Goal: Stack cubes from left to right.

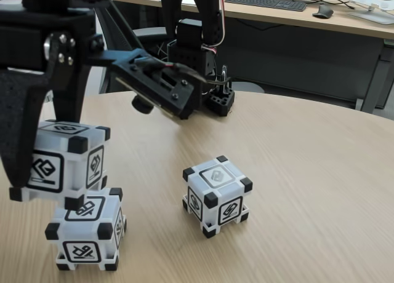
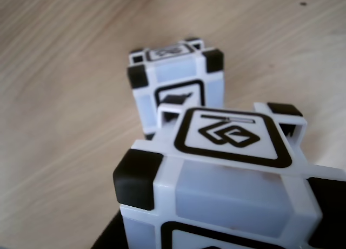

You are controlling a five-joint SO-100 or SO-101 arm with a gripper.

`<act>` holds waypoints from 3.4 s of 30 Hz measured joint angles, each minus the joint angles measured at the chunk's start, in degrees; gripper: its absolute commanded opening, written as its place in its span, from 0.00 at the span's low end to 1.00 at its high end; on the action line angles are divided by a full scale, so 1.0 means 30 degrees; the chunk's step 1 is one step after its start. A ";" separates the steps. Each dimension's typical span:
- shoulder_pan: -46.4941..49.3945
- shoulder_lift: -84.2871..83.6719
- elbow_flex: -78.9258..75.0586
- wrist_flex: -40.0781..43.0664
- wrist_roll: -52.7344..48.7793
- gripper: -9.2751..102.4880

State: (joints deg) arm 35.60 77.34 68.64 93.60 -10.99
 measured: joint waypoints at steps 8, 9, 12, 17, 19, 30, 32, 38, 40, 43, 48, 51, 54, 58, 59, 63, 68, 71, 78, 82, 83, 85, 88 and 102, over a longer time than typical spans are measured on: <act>0.0000 0.0000 0.0000 0.0000 0.0000 0.08; 0.0000 0.0000 0.0000 0.0000 0.0000 0.08; 0.0000 0.0000 0.0000 0.0000 0.0000 0.08; 0.0000 -0.0615 0.0000 0.0000 0.0000 0.08; 0.0000 -0.1172 0.0000 0.0000 0.0000 0.08; -0.0205 -0.1436 0.0000 0.0000 -0.0322 0.28; -0.0527 -0.1436 0.0000 0.0000 -0.0557 0.38; -0.0410 -0.1436 0.0000 0.0000 -0.0938 0.45; -0.0615 -0.1436 0.0000 0.0000 -0.0938 0.46; -0.0820 -0.1436 0.0000 0.0000 -0.1025 0.47; -0.0615 -0.1436 0.0000 0.0000 -0.1230 0.49; -0.0732 -0.1406 0.0586 0.0586 -0.2080 0.49; -0.1553 -0.1406 0.1641 0.1025 -0.2021 0.49; -0.2607 -0.0996 0.2461 0.1055 -0.1875 0.50; -0.2754 -0.0850 0.2607 0.1055 -0.1934 0.51; -0.3545 -0.0469 0.2666 0.1113 -0.1846 0.50; -0.3779 0.0469 0.2725 0.1523 -0.1875 0.52; -0.4131 0.1055 0.2783 0.1787 -0.2139 0.52; -0.5215 0.1084 0.2783 0.1787 -0.2402 0.52; -0.5654 0.1084 0.2783 0.1846 -0.2520 0.52; -0.5830 0.1084 0.2783 0.1846 -0.2520 0.52; -0.6416 0.1084 0.2783 0.1846 -0.2520 0.52; -0.6826 0.1084 0.2783 0.1846 -0.2168 0.52; -0.8232 0.1113 0.5420 0.1846 -0.2432 0.53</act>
State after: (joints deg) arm 10.90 80.68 84.90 99.14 -18.28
